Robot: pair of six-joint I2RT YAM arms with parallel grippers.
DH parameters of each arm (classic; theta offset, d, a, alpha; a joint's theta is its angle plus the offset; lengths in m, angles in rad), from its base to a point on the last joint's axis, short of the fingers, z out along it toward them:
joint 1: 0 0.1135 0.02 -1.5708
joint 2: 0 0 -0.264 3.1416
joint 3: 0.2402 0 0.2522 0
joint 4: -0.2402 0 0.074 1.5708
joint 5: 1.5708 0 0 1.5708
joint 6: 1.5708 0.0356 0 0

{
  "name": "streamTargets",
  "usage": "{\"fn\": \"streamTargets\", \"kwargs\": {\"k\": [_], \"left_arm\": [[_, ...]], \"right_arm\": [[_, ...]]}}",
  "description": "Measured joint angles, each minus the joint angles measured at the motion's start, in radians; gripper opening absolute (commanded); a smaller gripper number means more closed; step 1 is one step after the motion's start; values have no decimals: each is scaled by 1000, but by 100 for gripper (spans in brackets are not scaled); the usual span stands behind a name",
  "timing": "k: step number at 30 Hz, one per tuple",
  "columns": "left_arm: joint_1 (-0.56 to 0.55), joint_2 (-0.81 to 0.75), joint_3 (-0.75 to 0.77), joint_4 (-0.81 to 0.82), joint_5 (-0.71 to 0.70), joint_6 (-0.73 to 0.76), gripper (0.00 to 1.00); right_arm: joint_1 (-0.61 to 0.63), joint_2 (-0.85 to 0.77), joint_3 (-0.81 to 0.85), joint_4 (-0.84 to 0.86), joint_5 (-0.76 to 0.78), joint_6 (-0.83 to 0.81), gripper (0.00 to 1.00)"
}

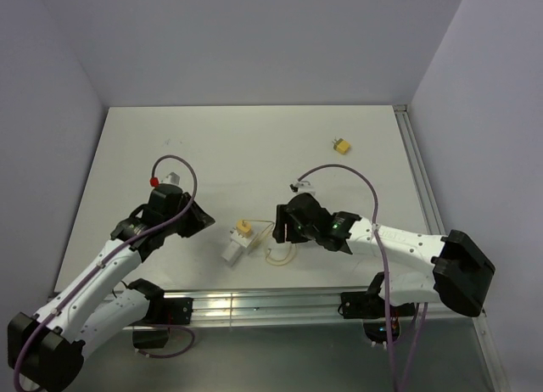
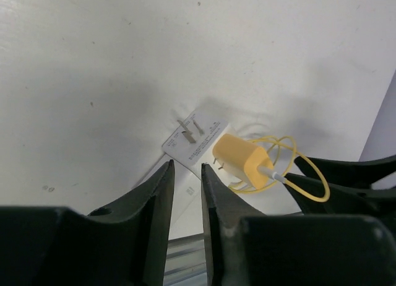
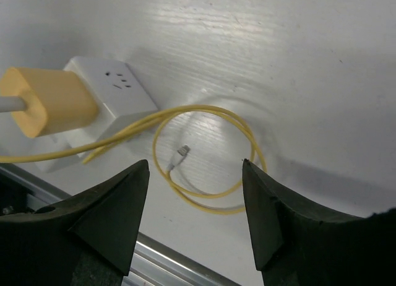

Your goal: Insert the plug

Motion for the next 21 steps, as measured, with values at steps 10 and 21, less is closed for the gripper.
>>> {"fn": "streamTargets", "kwargs": {"k": [10, 21], "left_arm": [[0, -29, 28, -23, -11, 25, 31], [0, -33, 28, -23, -10, 46, 32]], "right_arm": [[0, 29, -90, -13, 29, 84, 59], [0, 230, -19, 29, 151, 117, 0]]}}
